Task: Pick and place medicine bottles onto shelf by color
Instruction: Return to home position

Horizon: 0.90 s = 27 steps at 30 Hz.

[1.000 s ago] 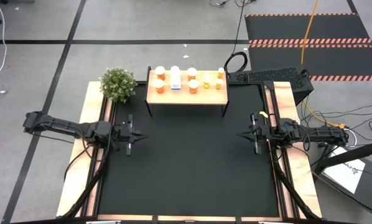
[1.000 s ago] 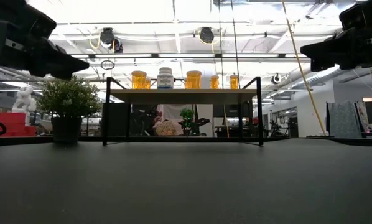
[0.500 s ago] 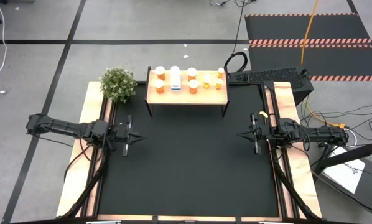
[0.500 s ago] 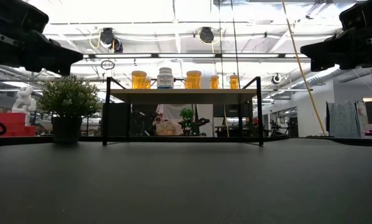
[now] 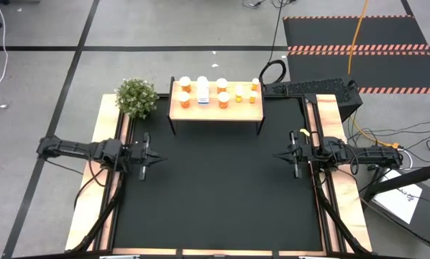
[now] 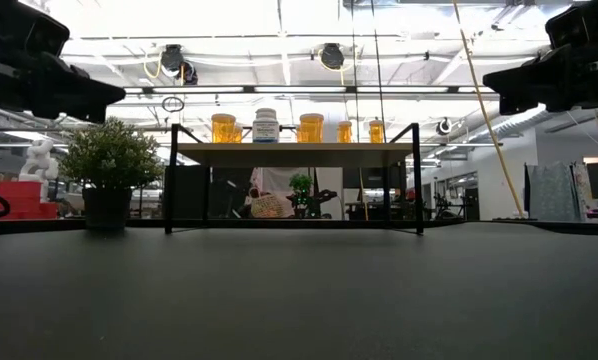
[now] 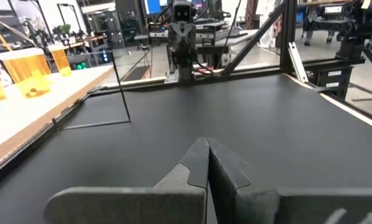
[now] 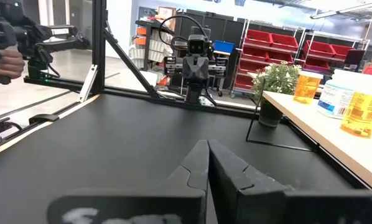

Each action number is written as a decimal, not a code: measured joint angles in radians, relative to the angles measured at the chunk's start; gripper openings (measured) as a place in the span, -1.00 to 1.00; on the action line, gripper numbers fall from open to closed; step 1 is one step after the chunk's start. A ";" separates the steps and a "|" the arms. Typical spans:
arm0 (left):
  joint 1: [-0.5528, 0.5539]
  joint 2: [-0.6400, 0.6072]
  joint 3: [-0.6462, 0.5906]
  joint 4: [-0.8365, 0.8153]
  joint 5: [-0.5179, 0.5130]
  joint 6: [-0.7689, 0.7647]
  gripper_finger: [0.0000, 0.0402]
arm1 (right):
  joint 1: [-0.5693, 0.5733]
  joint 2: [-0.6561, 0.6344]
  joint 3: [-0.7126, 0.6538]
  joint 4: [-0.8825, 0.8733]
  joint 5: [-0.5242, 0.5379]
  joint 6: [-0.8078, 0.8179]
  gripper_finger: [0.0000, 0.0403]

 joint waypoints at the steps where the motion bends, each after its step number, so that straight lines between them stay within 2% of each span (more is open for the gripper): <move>1: 0.000 -0.009 0.001 -0.004 0.001 0.000 -0.99 | 0.000 0.000 0.000 0.000 0.000 0.000 -1.00; 12: 0.000 -0.109 0.001 -0.010 0.001 0.026 -0.99 | 0.000 0.000 0.000 0.000 0.000 0.000 -1.00; 27: 0.000 -0.108 0.002 -0.012 0.009 0.035 -0.98 | 0.000 0.000 0.000 0.001 -0.002 0.000 -1.00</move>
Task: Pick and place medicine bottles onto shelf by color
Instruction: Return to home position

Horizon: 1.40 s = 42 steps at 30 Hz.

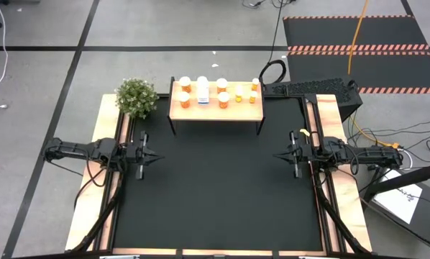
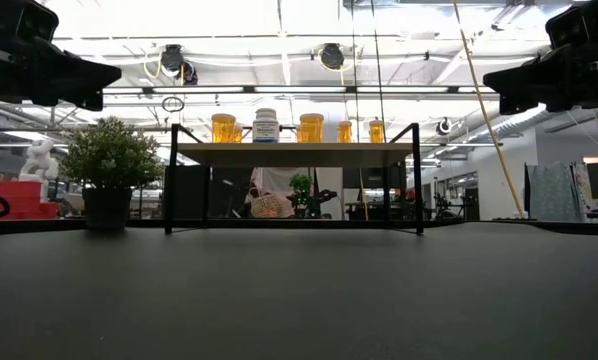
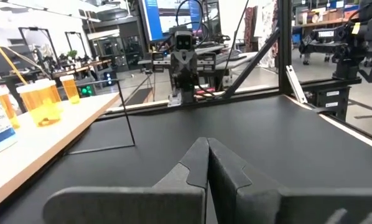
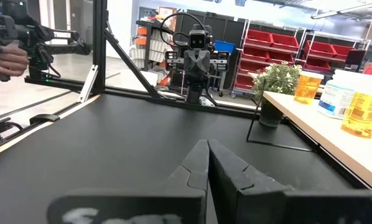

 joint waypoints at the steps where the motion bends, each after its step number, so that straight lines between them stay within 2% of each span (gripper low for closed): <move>1: 0.000 0.000 0.000 0.000 0.000 0.002 -0.98 | 0.000 0.000 0.000 0.000 0.000 0.000 -1.00; 42: 0.000 0.000 -0.001 0.008 0.000 0.018 -0.97 | 0.000 0.000 0.000 0.000 0.000 0.000 -1.00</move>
